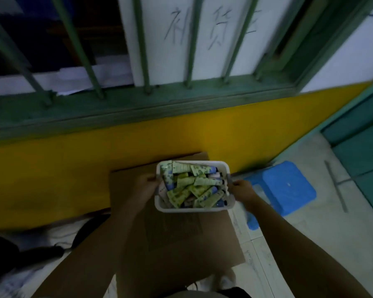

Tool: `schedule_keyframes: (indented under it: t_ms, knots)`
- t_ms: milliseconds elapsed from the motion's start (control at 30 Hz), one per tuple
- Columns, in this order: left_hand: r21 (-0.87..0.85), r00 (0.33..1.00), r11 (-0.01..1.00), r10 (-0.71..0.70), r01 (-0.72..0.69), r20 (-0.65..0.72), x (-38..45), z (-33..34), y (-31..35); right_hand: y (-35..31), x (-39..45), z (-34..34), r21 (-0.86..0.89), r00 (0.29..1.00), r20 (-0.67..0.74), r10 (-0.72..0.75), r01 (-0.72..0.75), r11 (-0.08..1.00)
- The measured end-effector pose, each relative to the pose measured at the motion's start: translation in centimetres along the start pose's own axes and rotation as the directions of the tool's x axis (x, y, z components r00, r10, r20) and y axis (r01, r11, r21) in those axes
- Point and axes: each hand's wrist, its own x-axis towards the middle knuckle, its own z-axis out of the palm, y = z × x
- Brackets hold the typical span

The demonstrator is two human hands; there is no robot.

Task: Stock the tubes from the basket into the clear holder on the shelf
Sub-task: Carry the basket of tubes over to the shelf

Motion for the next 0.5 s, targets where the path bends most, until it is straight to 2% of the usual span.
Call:
schedule_keyframes:
  t_ms: [133, 200, 333, 500]
  knots:
    - [0.05, 0.99, 0.995, 0.079, -0.085, 0.119, -1.8, 5.0, 4.8, 2.4, -2.6, -6.5, 0.136, 0.995, -0.07, 0.073, -0.063, 0.989]
    - [0.051, 0.97, 0.986, 0.145, -0.158, 0.195, -3.2, 8.4, 7.5, 4.2, -4.2, -10.3, 0.194, 0.982, -0.171, 0.076, -0.042, 0.98]
    - [0.134, 0.907, 0.945, 0.237, -0.298, 0.349, -6.7, 16.5, 12.4, 8.7, -8.1, -18.1, 0.229, 0.93, -0.352, 0.107, -0.026, 0.973]
    - [0.204, 0.817, 0.863, 0.325, -0.462, 0.476, -13.8, 28.3, 16.2, 16.8, -14.5, -28.2, 0.34, 0.854, -0.495, 0.159, 0.022, 0.94]
